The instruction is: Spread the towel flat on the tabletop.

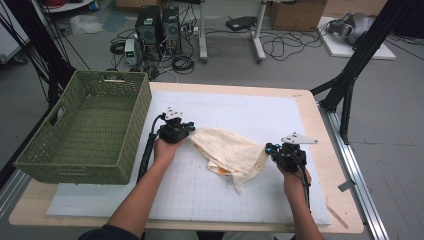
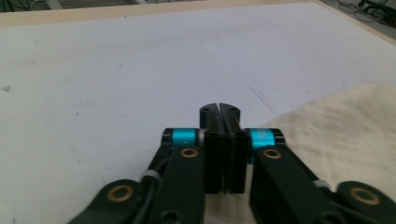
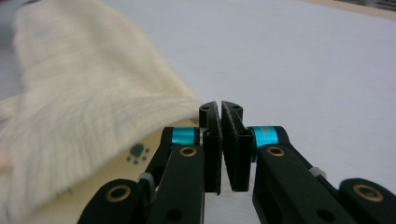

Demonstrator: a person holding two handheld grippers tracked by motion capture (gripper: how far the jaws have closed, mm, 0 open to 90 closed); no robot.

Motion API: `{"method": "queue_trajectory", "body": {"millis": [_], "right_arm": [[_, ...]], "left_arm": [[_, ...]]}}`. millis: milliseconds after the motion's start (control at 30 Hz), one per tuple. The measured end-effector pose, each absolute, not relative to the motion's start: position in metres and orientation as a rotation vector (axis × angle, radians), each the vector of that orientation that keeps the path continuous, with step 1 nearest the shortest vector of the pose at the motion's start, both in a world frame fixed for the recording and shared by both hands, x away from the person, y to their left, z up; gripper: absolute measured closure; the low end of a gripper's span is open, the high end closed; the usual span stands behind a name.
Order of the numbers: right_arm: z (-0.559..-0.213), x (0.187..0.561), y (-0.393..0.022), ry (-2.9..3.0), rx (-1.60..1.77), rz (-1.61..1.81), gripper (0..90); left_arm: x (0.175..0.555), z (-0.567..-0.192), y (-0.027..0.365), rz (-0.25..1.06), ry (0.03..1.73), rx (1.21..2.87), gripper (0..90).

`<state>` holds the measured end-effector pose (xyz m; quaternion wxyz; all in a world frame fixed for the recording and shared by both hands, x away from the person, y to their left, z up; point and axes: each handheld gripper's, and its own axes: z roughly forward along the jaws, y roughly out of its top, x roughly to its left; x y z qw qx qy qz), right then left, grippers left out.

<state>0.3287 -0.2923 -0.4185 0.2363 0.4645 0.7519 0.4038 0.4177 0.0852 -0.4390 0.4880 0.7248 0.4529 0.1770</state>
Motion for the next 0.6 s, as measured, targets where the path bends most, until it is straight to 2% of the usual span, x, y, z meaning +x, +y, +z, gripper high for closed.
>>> {"method": "queue_trajectory", "body": {"millis": [67,133,167,233,333,467,600], "right_arm": [[-0.423,0.336,-0.298,2.028,1.329,1.04,86.9],[-0.429,0.343,-0.3,2.053,1.384,0.999,81.7],[-0.43,0.343,-0.299,2.056,1.386,0.976,73.1],[-0.428,0.339,-0.296,2.07,1.335,1.014,62.3],[-0.418,0.328,-0.29,2.083,1.228,1.1,54.5],[-0.408,0.314,-0.28,2.163,1.065,1.194,55.5],[-0.419,0.309,-0.26,2.398,0.909,1.198,56.6]], "left_arm": [[0.419,-0.441,0.085,0.394,1.141,1.738,61.8],[0.419,-0.441,0.086,0.372,1.133,1.742,53.7],[0.418,-0.44,0.087,0.374,1.122,1.753,52.8],[0.416,-0.437,0.088,0.388,1.094,1.774,51.2],[0.413,-0.432,0.092,0.407,1.081,1.777,50.1],[0.408,-0.425,0.095,0.412,1.054,1.78,49.2],[0.405,-0.422,0.095,0.416,1.04,1.787,49.2]]}}
